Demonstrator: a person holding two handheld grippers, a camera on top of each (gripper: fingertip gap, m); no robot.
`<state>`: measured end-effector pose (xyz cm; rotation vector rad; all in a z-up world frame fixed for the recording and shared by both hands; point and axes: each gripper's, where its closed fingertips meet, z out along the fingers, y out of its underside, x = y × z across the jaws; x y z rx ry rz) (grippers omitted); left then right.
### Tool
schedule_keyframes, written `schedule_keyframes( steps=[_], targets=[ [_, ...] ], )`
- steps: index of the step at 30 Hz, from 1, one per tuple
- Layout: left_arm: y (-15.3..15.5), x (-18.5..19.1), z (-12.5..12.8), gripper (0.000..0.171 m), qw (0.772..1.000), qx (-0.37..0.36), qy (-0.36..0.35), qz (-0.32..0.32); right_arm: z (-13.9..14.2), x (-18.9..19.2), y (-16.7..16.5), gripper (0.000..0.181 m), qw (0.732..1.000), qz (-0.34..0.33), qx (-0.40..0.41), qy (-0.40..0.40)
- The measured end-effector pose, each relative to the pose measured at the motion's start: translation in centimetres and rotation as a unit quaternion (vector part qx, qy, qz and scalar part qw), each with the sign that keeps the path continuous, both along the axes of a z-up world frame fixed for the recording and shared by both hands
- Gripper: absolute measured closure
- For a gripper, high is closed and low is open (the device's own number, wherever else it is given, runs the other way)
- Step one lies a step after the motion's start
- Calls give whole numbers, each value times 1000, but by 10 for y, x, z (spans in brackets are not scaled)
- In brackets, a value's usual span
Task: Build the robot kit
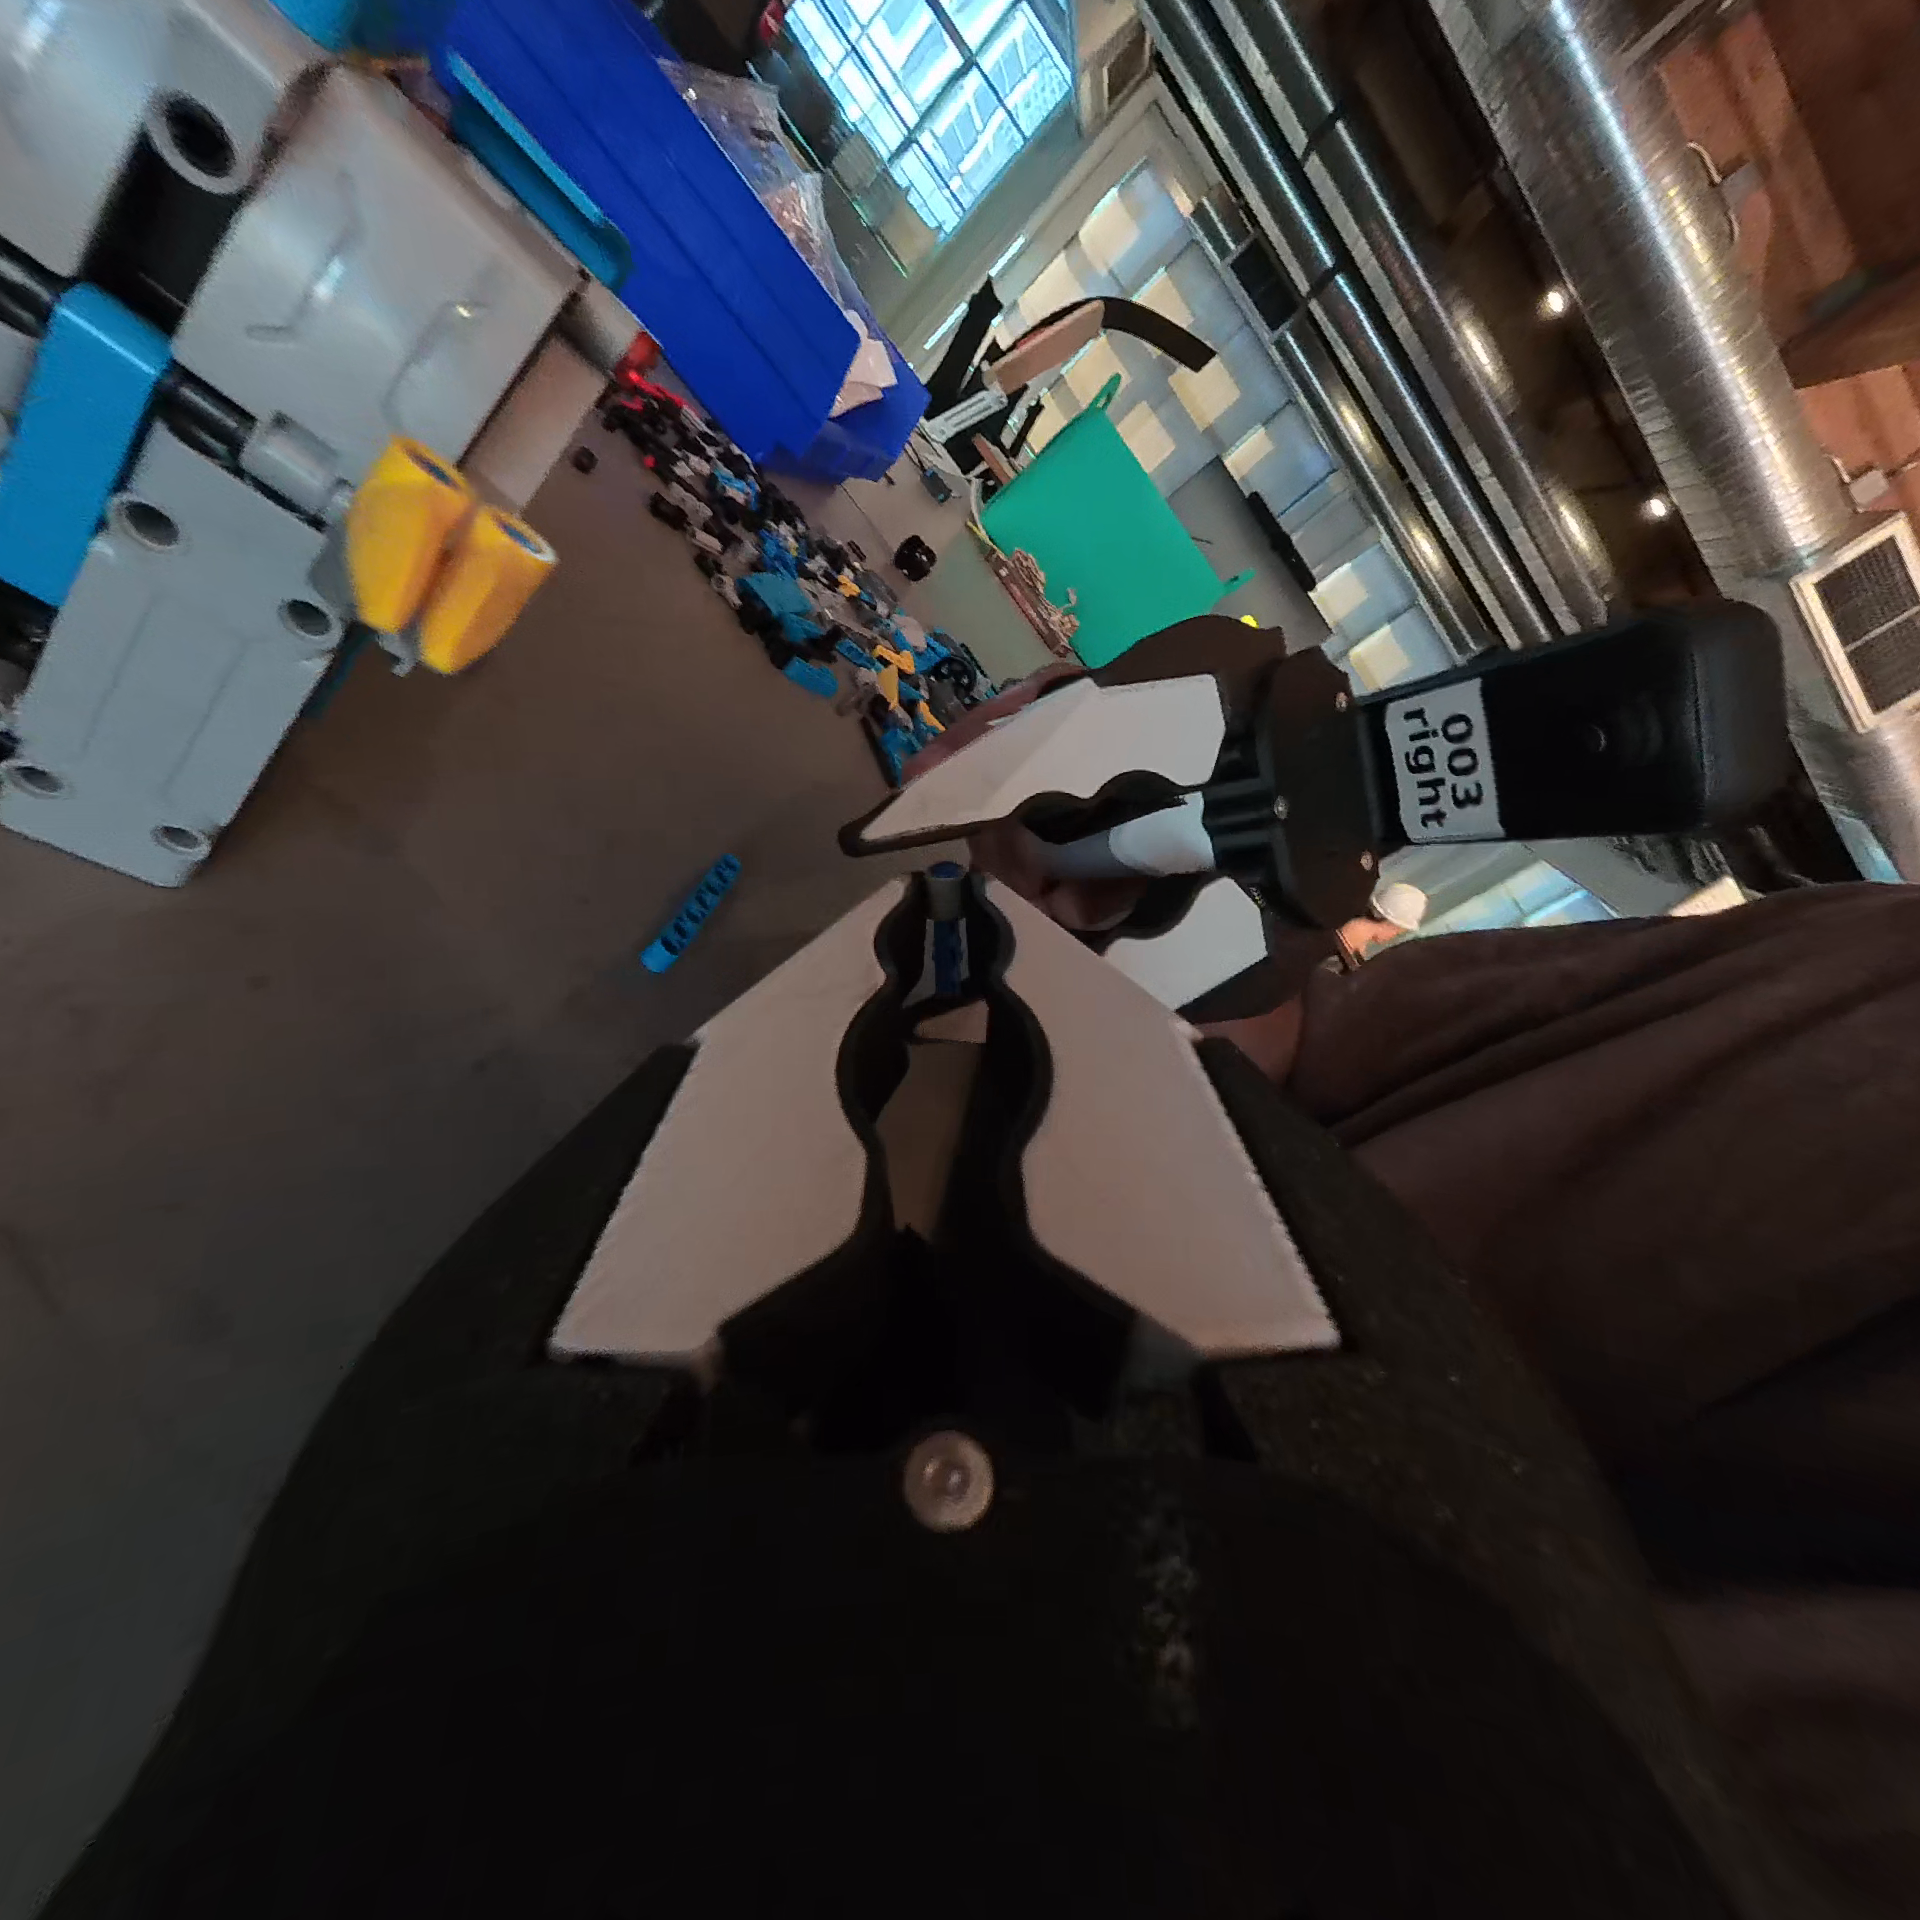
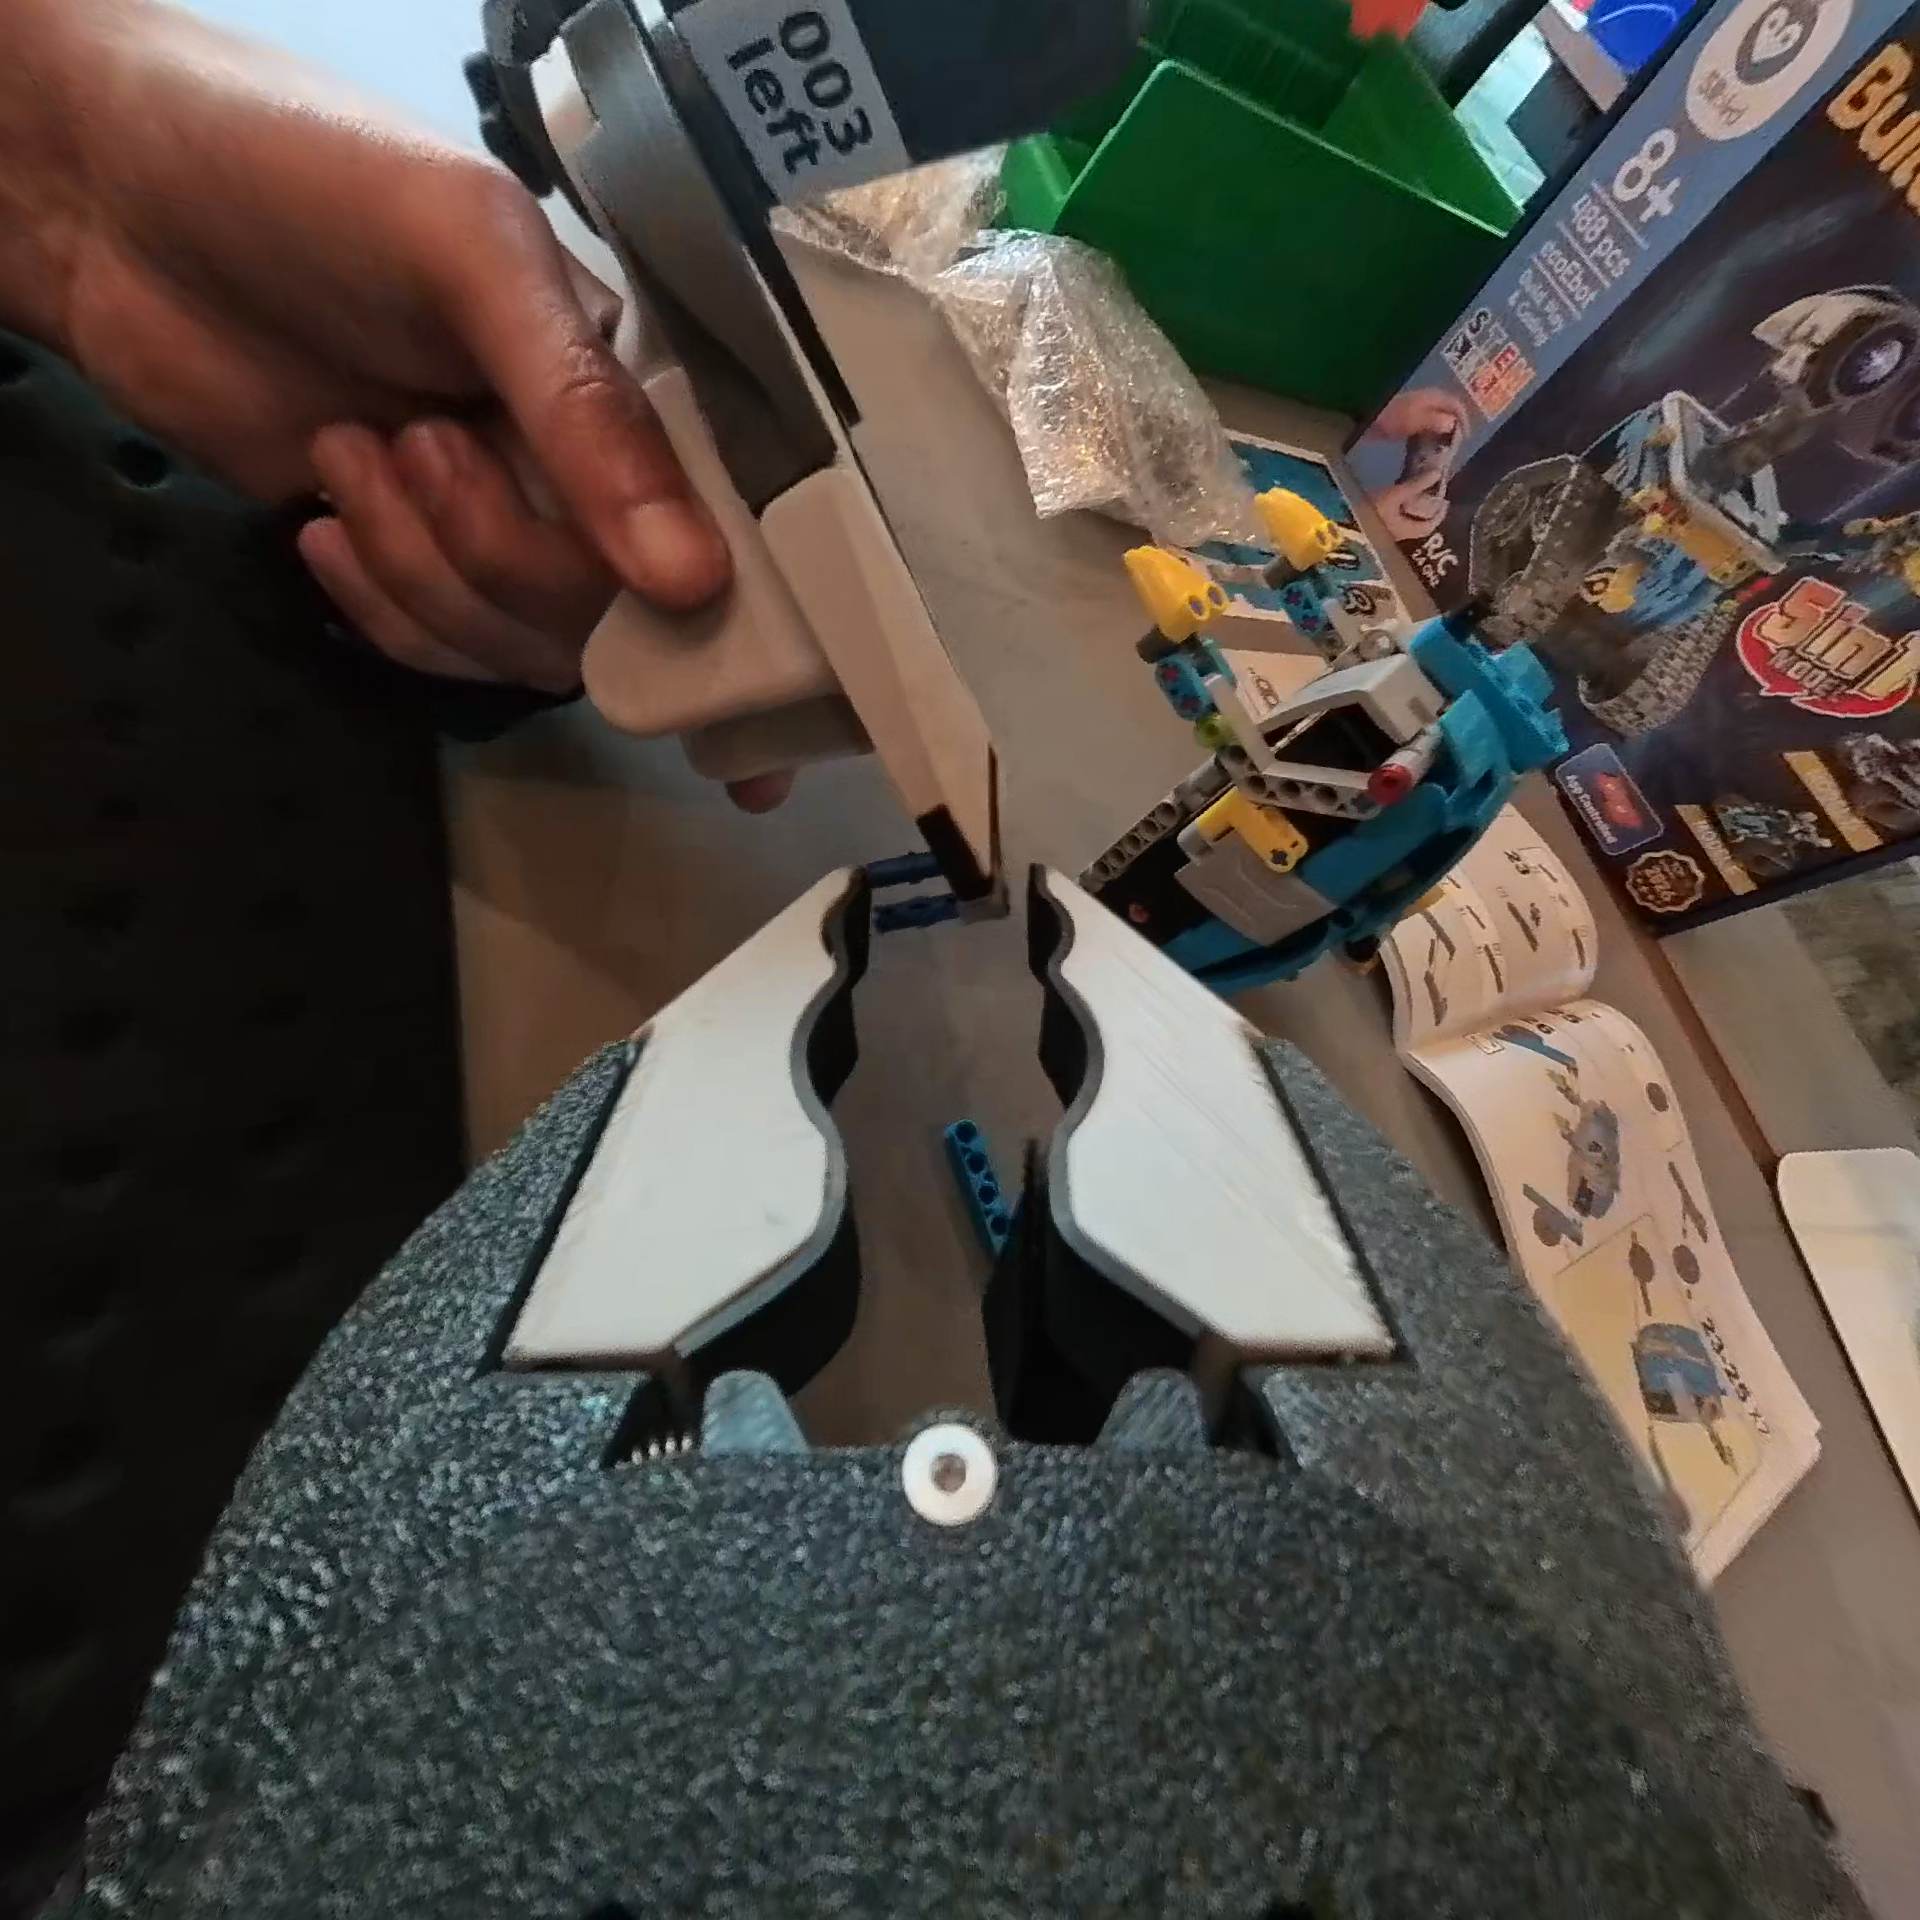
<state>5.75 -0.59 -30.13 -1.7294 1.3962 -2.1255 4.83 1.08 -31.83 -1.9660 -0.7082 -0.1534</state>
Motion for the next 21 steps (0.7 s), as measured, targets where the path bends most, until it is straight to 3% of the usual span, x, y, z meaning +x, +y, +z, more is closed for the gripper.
schedule_keyframes(
  steps=[8,17,21],
  targets=[
    [2,3,-3,165,998,-62,20,-10,-2,-1,5,155,999,-2,12,-35],
    [9,6,-9,165,999,-32,31,24,-8,9,3,155,997,-24,1,-69],
    [4,5,-9,165,999,-1,28,22,-7,11,0,161,990,-17,17,-140]
  ],
)
